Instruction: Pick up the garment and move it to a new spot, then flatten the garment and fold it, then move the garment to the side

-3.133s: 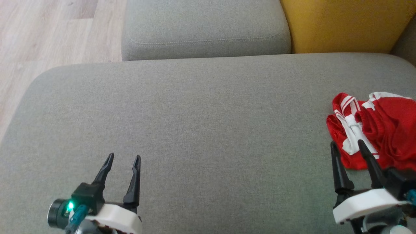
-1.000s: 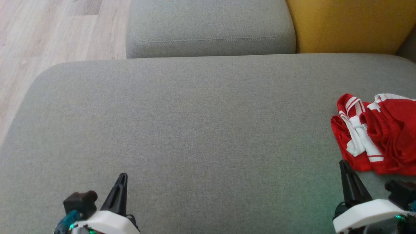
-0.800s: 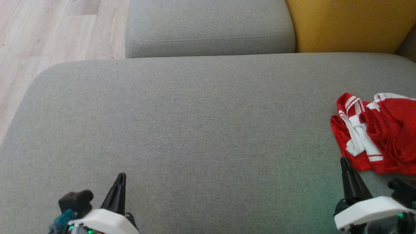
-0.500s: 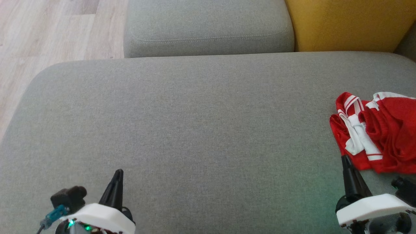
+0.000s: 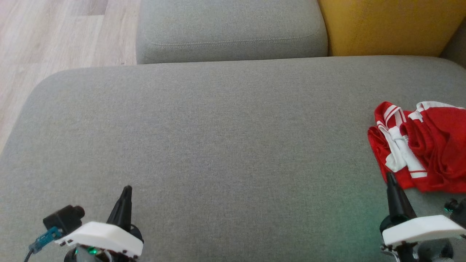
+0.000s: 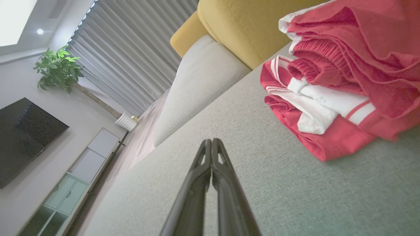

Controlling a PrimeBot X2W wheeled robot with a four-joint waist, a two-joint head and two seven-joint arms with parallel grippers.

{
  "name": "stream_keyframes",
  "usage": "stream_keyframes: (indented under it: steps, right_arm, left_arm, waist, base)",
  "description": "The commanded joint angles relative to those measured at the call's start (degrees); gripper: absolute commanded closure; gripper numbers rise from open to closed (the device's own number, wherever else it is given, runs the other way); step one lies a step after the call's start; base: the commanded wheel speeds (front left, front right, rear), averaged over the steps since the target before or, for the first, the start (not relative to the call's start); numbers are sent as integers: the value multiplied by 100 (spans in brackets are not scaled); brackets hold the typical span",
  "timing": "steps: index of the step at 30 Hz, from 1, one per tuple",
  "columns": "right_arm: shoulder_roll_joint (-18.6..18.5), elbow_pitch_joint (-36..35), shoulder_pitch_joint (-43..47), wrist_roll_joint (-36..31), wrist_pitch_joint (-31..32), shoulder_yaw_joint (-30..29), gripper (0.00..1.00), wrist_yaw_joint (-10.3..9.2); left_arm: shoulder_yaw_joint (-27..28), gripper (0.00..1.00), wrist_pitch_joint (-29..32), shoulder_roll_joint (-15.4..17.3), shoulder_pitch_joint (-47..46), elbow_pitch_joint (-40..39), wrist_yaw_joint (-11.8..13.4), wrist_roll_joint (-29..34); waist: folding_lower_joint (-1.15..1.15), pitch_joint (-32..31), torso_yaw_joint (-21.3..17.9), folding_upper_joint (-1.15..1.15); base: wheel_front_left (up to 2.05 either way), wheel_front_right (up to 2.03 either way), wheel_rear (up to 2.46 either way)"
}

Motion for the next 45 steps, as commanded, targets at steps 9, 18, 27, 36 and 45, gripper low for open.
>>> stream_keyframes:
  steps: [9, 18, 27, 36, 45]
  right_arm:
    - [-110, -32, -456, 724, -20, -11, 100, 23]
    - [-117, 100, -574, 1327, -11, -34, 100, 26]
    - [-121, 231, -692, 1928, 1, -59, 100, 29]
    - [-124, 363, -810, 2527, 14, -87, 100, 32]
    - [-126, 480, -914, 3057, 27, -113, 100, 34]
  left_arm:
    - [354, 100, 128, -49, -404, -87, -188, -672]
    - [550, 100, 247, -130, -489, -15, -311, -1238]
    - [750, 100, 369, -214, -575, 59, -434, -1800]
    - [952, 100, 494, -301, -661, 133, -557, -2359]
    - [1134, 100, 606, -379, -737, 198, -665, -2853]
  waist:
    - [0, 18, -26, 0]
    - [0, 35, -51, 0]
    - [0, 52, -77, 0]
    - [0, 69, -102, 0]
    - [0, 84, -124, 0]
  base:
    - [0, 0, 0]
    - [0, 0, 0]
    - [0, 0, 0]
    - [0, 0, 0]
    - [0, 0, 0]
